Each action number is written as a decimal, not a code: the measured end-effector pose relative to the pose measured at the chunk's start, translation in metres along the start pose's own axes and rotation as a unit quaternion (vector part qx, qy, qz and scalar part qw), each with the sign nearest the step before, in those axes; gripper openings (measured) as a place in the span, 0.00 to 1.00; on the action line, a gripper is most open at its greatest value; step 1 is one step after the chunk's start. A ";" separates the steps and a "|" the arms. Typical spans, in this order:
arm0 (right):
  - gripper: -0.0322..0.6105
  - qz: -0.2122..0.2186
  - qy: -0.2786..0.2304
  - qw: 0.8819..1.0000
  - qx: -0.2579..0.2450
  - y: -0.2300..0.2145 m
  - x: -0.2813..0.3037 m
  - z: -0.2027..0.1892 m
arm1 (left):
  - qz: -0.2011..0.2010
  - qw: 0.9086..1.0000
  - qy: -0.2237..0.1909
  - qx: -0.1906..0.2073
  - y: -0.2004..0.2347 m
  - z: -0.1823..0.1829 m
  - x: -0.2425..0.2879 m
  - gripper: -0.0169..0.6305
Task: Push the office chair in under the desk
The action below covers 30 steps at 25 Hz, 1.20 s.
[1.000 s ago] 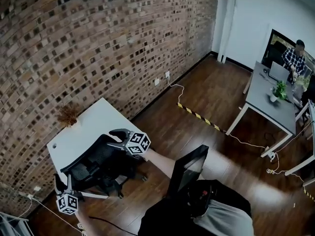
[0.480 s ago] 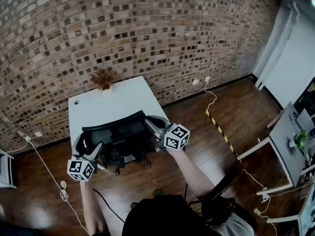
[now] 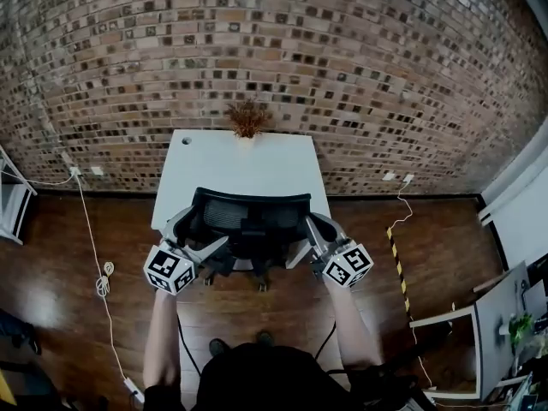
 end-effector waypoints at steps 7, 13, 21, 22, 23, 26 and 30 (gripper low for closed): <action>0.05 -0.006 -0.006 1.000 -0.016 0.008 -0.008 0.013 | 0.016 0.999 -0.034 -0.014 -0.013 0.017 -0.006 0.82; 0.05 -0.005 0.003 1.000 -0.023 0.012 -0.012 0.010 | 0.025 0.999 -0.032 -0.010 -0.012 0.016 -0.008 0.82; 0.05 0.000 0.008 1.000 -0.027 0.013 -0.013 0.007 | 0.043 0.999 -0.030 -0.014 -0.007 0.013 -0.014 0.82; 0.05 0.001 0.008 1.000 -0.027 0.013 -0.013 0.007 | 0.045 0.998 -0.030 -0.016 -0.007 0.013 -0.014 0.82; 0.05 0.002 0.008 1.000 -0.028 0.013 -0.013 0.007 | 0.047 0.998 -0.029 -0.016 -0.007 0.012 -0.015 0.82; 0.05 0.005 0.007 1.000 -0.028 0.013 -0.013 0.008 | 0.051 0.998 -0.027 -0.019 -0.008 0.012 -0.015 0.82; 0.05 0.009 0.007 1.000 -0.027 0.013 -0.012 0.008 | 0.053 0.998 -0.025 -0.017 -0.007 0.013 -0.014 0.82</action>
Point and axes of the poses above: the fingertips, and each gripper's own axes: x forward along the fingers, y to its left, z out of its top, the point moved 10 cm from there along -x, backward along the fingers, and after that the axes turned 1 degree about -z, right-handed, at the moved point
